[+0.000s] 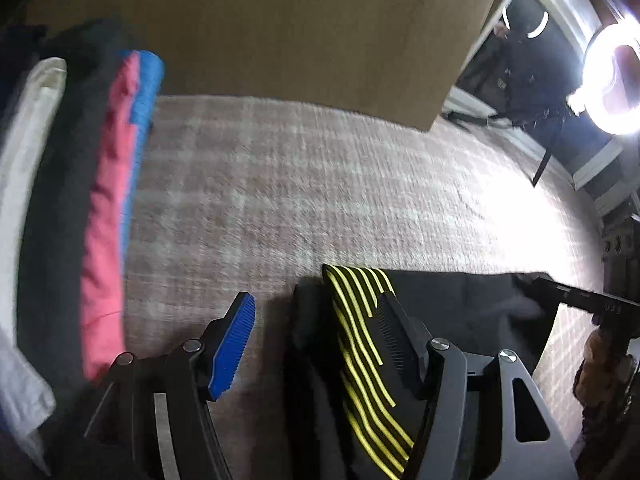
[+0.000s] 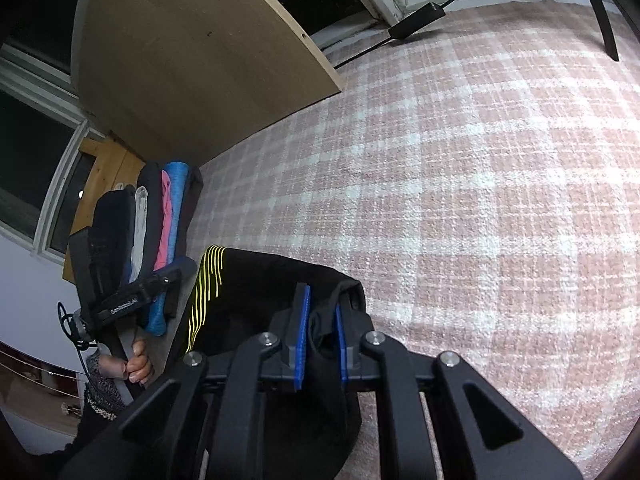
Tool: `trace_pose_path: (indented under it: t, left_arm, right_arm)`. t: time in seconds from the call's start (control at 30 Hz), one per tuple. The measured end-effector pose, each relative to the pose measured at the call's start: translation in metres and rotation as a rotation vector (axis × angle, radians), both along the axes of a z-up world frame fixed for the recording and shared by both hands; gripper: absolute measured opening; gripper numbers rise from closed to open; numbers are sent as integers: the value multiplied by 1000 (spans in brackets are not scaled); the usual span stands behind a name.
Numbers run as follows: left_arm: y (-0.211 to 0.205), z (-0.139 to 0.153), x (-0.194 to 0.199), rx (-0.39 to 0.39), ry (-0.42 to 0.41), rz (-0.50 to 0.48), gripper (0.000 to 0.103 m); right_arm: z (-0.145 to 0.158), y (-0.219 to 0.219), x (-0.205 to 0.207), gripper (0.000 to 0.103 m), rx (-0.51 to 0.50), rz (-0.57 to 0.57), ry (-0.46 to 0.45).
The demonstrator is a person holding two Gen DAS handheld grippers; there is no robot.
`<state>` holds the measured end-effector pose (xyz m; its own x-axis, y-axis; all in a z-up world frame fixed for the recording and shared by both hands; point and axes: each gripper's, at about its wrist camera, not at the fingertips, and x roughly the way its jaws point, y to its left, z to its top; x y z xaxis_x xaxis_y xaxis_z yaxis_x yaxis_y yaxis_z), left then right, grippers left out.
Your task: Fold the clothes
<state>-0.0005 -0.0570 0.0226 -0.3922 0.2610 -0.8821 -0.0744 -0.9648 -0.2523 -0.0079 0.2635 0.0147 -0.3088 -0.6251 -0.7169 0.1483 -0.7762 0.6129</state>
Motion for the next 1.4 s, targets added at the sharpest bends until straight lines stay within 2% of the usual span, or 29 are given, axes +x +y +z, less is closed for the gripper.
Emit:
trace_pose_path:
  t: [0.03, 0.13, 0.33, 0.4, 0.5, 0.57, 0.6, 0.63, 0.7, 0.83, 0.9, 1.03, 1.13, 1.27, 1.4]
  left_arm:
    - [6, -4, 0, -15, -11, -14, 58]
    - [20, -8, 6, -51, -18, -63, 42]
    - [11, -3, 19, -11, -2, -96, 32]
    - [2, -6, 22, 5, -14, -97, 32]
    - [-18, 6, 34, 47, -4, -78, 34]
    - [-28, 18, 48, 70, 6, -80, 36]
    - [-34, 22, 58, 86, 1, -82, 38]
    - [-38, 22, 69, 103, -17, -79, 45]
    - [-46, 22, 92, 138, -52, -74, 51]
    - [-60, 22, 138, 206, -122, -64, 51]
    - [-53, 12, 155, 213, -152, -65, 52]
    - [-28, -11, 168, 190, -199, -76, 53]
    - [-19, -18, 176, 208, -213, -68, 53]
    - [-8, -16, 181, 191, -211, -78, 53]
    - [0, -12, 189, 190, -183, -87, 53]
  right_arm:
    - [0, 0, 0, 12, 3, 0, 1]
    - [0, -1, 0, 12, 4, 2, 5]
    - [1, -2, -1, 12, 6, 5, 14]
    - [0, -2, -1, 12, 3, 12, -1]
    - [3, 1, 3, 14, -7, 28, -16]
    - [8, 6, 8, 33, -16, 31, -18]
    - [12, 13, 14, 37, -35, 27, -10]
    - [16, 19, 20, 39, -56, 23, -2]
    - [19, 33, 33, 39, -94, 10, -5]
    - [21, 38, 63, 39, -120, 10, -37]
    - [22, 29, 84, 39, -101, 44, -28]
    - [13, 3, 128, 39, 4, 91, -27]
    - [-2, -1, 144, 39, -14, 77, -67]
    - [-15, -7, 159, 39, -31, 61, -106]
    - [2, -17, 175, 39, 36, 58, -25]
